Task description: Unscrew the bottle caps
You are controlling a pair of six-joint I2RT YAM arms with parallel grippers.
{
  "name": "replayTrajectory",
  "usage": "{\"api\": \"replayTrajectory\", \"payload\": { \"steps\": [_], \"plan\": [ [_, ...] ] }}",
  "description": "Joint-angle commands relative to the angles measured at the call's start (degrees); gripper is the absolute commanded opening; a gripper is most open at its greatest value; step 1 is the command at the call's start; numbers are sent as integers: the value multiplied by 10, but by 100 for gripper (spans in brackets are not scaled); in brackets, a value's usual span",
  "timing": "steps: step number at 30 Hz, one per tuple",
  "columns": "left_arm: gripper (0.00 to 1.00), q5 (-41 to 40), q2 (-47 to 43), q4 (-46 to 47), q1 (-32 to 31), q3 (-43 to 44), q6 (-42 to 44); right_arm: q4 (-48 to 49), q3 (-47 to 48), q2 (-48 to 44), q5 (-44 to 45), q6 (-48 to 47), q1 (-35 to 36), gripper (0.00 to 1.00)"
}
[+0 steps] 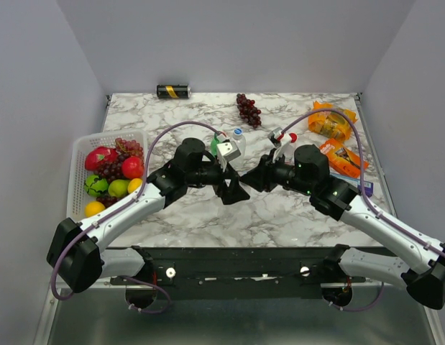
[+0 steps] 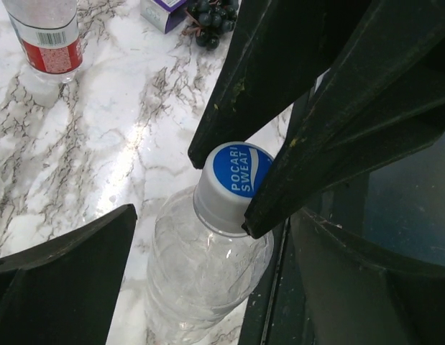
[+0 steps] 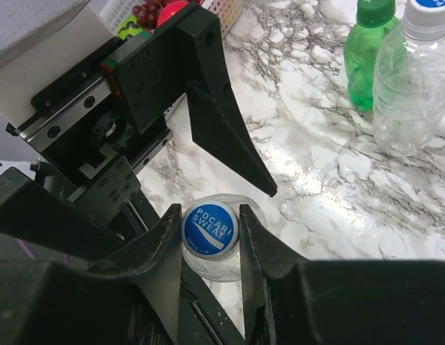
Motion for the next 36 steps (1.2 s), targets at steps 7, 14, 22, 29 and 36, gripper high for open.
{"api": "replayTrajectory", "payload": {
  "steps": [7, 14, 22, 29, 36],
  "plan": [
    [99, -11, 7, 1, -36, -11, 38, -7, 8, -30, 52, 8, 1, 1],
    [99, -149, 0, -31, -93, -20, 99, -16, 21, -36, 29, 7, -13, 1],
    [99, -247, 10, -27, -122, -25, 94, -22, 19, -51, 10, 11, -35, 1],
    [72, -216, -8, 9, -124, -43, 90, -16, 11, -42, -15, 16, -46, 1],
    [56, -176, -33, 29, -124, -55, 90, 3, -7, -48, -62, 25, -68, 1]
  ]
}}
